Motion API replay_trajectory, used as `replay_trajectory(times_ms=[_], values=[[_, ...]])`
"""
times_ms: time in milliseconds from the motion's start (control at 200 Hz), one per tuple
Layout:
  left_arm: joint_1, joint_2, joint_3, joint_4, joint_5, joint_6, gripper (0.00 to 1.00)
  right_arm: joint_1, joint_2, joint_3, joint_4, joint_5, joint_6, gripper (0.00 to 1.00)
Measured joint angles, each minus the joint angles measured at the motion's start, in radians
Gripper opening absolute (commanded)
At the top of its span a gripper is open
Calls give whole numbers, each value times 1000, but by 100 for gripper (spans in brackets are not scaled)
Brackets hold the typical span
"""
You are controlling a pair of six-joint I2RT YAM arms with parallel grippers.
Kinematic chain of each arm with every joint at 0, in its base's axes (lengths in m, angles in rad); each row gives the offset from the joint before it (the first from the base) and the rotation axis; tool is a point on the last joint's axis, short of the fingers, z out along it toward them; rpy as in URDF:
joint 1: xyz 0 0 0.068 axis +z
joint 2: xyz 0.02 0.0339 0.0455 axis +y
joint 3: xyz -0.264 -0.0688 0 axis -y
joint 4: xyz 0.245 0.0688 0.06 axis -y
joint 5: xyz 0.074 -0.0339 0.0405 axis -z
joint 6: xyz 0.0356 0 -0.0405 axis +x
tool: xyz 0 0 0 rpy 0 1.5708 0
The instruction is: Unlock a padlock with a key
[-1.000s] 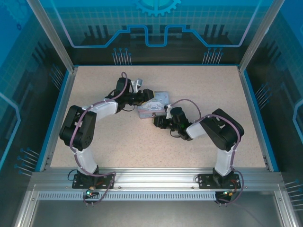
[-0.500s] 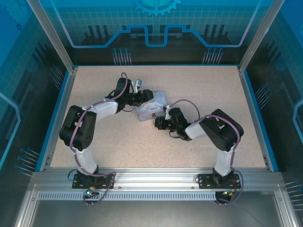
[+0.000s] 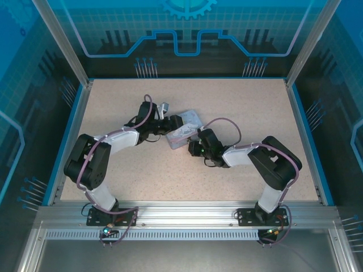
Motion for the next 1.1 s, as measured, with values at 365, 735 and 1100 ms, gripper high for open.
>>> replay_trajectory(times_ms=[365, 735, 1100], values=[[-2, 0, -3, 11, -12, -1, 66, 0, -100, -101, -21, -48, -114, 49], [-2, 0, -3, 17, -14, -2, 66, -44, -143, -132, -15, -123, -133, 40], [-2, 0, -3, 23, -14, -6, 66, -103, -48, -127, 119, -234, -85, 36]])
